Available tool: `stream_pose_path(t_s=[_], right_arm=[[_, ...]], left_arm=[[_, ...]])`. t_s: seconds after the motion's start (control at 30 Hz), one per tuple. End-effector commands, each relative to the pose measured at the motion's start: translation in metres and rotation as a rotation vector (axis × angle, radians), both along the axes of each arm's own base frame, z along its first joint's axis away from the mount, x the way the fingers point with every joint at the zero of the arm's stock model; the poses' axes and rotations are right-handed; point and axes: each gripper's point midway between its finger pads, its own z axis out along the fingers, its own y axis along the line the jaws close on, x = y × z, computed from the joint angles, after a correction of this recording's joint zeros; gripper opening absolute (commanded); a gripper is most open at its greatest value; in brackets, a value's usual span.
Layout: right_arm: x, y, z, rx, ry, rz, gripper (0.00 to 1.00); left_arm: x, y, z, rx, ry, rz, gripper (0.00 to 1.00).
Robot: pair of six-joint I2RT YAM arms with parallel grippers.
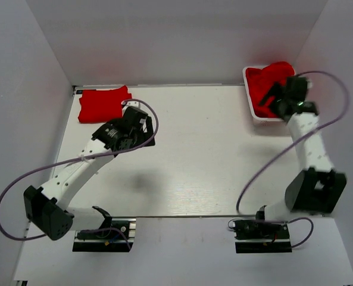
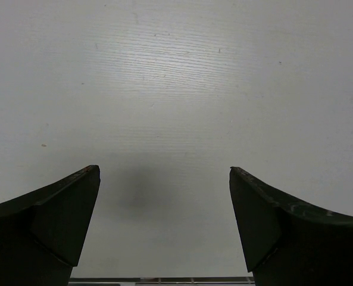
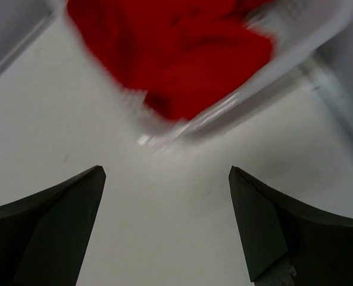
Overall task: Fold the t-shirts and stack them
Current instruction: Grab crumpled tshirt from bin with the right arm
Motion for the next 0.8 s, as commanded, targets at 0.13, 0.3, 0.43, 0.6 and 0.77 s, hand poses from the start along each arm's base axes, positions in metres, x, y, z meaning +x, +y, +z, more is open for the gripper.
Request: stream_pose_path(t_s=[0.13,0.3,0.43,0.6,0.77], right_arm=[[0.089,-0.062,0.0,-0.152,0.077,-0.123,0.9],[0.159,-0.083,-0.014,-0.208,0.015,-0.052,0.9],[0.192,-0.107,-0.032,-0.239,-0.001,-0.093,0.9],[0.212,-0.141,-0.053,-0.33,-0.027,-0.156,0.9],[0.22,-0.152,-0.088,-0.402,0.018,-0.144,0.88]], left_arm=[[0.036,-0.026,0.023,-0.014,-0.073,-0.057,1.0],[0.051,-0.035,0.016,0.028,-0.059,-0.089,1.0],[0.06,-0.032,0.013,0.049,-0.062,-0.074,1.0],[0.066,-0.032,0.001,0.066,-0.034,-0.066,1.0],[0.073,-0.03,-0.01,0.075,-0.005,-0.055,1.0]])
